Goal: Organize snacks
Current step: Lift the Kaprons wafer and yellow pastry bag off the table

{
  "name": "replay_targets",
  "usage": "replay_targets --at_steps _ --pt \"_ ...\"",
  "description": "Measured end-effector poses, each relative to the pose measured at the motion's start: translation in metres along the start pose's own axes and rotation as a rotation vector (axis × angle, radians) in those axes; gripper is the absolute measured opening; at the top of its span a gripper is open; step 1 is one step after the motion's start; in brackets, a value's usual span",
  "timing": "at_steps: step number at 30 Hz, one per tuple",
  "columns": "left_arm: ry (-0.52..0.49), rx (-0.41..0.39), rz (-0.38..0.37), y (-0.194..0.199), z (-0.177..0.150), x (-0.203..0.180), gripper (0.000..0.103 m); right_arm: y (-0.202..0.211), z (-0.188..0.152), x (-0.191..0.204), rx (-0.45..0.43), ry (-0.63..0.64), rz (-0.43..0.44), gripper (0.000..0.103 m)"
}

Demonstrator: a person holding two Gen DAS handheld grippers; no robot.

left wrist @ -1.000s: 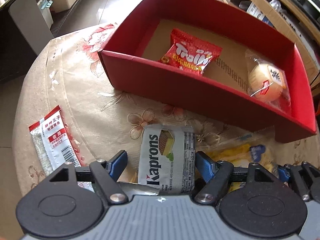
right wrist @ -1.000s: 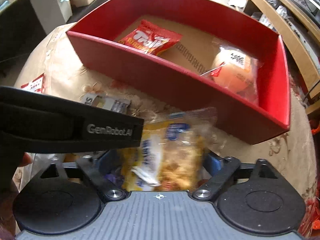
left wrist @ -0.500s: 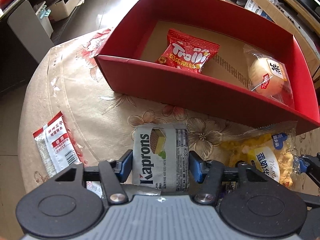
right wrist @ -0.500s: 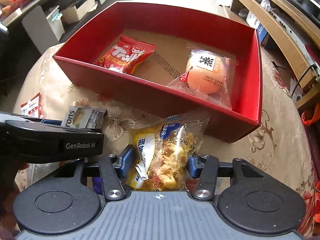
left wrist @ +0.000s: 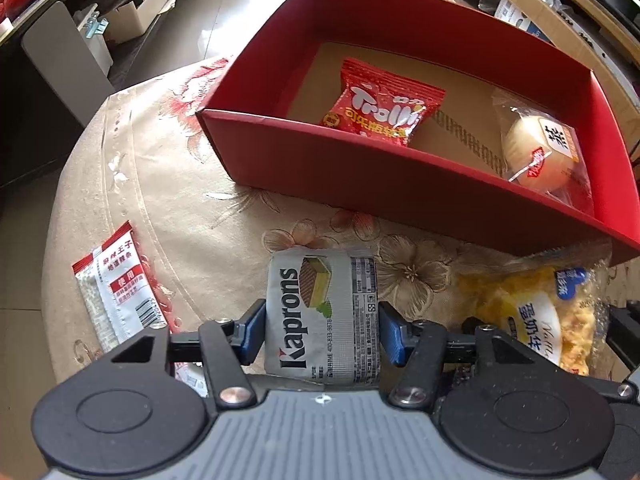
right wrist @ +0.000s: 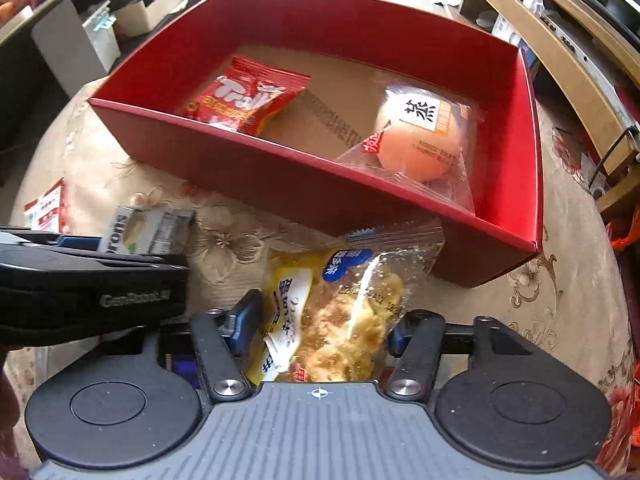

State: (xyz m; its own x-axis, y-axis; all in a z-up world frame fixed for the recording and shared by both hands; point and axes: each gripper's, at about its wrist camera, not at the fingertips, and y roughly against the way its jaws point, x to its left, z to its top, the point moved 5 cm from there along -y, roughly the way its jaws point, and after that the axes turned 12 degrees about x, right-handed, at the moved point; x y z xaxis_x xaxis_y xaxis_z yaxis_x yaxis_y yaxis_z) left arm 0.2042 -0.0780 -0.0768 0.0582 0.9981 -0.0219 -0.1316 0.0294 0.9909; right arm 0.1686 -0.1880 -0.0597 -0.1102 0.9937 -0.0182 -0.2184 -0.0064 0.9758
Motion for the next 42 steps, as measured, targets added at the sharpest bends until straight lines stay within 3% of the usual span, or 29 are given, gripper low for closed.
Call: replay_targets --at_steps 4,8,11,13,16,23,26,30,42 --pt "0.004 -0.009 -0.026 0.006 0.000 0.001 0.054 0.010 0.000 0.000 -0.016 0.001 0.027 0.055" --pt "0.001 -0.014 -0.022 0.007 0.001 0.000 0.054 0.011 0.000 -0.006 -0.021 -0.011 0.037 0.052" --pt "0.013 0.001 -0.020 0.002 0.001 0.001 0.054 0.005 0.001 -0.008 0.008 -0.028 0.035 0.062" --pt "0.029 0.007 -0.028 0.001 0.002 0.004 0.054 0.002 0.003 -0.010 0.020 -0.042 -0.001 0.077" --pt "0.037 -0.002 -0.029 0.003 0.003 0.006 0.054 0.004 0.004 -0.005 0.009 -0.027 -0.013 0.089" --pt "0.038 0.008 -0.021 0.000 0.002 0.008 0.054 -0.017 0.006 0.013 0.050 0.020 -0.096 0.098" --pt "0.042 0.010 -0.023 0.000 0.002 0.009 0.054 -0.014 0.006 0.015 0.027 0.034 -0.095 0.093" --pt "0.048 0.006 -0.031 0.002 0.002 0.009 0.054 -0.011 0.005 0.003 0.038 -0.010 -0.004 0.074" --pt "0.035 -0.014 -0.055 0.013 0.000 0.006 0.054 0.009 0.005 -0.012 -0.004 -0.053 0.064 0.066"
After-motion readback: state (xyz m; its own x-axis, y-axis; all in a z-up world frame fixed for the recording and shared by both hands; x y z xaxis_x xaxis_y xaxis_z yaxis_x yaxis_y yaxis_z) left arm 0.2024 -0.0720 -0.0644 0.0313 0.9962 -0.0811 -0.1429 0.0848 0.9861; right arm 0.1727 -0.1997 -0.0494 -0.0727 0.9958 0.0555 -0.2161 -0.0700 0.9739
